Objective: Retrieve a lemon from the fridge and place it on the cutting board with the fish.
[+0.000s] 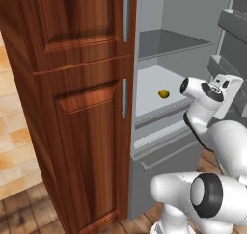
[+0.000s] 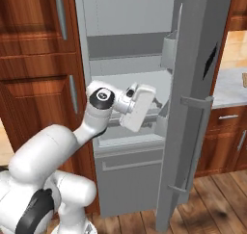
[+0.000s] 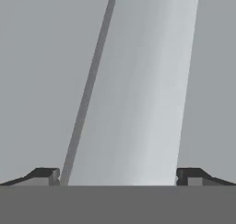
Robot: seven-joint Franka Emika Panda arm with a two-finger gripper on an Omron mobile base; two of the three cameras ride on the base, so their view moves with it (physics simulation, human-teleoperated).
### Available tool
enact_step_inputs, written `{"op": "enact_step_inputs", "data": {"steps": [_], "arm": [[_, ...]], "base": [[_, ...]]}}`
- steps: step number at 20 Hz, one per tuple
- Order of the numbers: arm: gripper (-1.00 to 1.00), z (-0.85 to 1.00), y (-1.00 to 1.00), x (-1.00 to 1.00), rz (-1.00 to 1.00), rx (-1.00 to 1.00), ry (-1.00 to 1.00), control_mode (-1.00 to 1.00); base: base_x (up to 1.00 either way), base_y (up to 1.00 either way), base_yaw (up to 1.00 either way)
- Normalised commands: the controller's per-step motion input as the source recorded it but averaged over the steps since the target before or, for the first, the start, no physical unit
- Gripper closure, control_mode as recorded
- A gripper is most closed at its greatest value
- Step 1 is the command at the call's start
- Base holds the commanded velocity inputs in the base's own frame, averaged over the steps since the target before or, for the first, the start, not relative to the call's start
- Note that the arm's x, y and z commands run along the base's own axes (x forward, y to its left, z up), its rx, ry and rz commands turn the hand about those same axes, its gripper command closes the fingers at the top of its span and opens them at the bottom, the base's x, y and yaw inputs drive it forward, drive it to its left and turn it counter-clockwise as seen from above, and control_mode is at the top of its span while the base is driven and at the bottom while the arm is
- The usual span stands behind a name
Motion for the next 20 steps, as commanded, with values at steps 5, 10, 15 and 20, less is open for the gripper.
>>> {"op": "enact_step_inputs", "data": {"steps": [5, 10, 15, 20], "arm": [[-1.00, -0.47, -0.73, 0.71, 0.00, 0.00, 0.01, -1.00], [-1.00, -0.41, -1.00, 0.53, 0.00, 0.03, 0.00, -1.00], [-1.00, -0.05, -0.95, 0.09, 0.00, 0.00, -0.03, -1.00], [-1.00, 0.39, -0.13, -0.17, 0.00, -0.01, -0.10, -1.00]], "base": [[0.00, 0.00, 0.00], [0.00, 0.00, 0.00], [0.00, 0.00, 0.00], [0.00, 0.00, 0.00]]}}
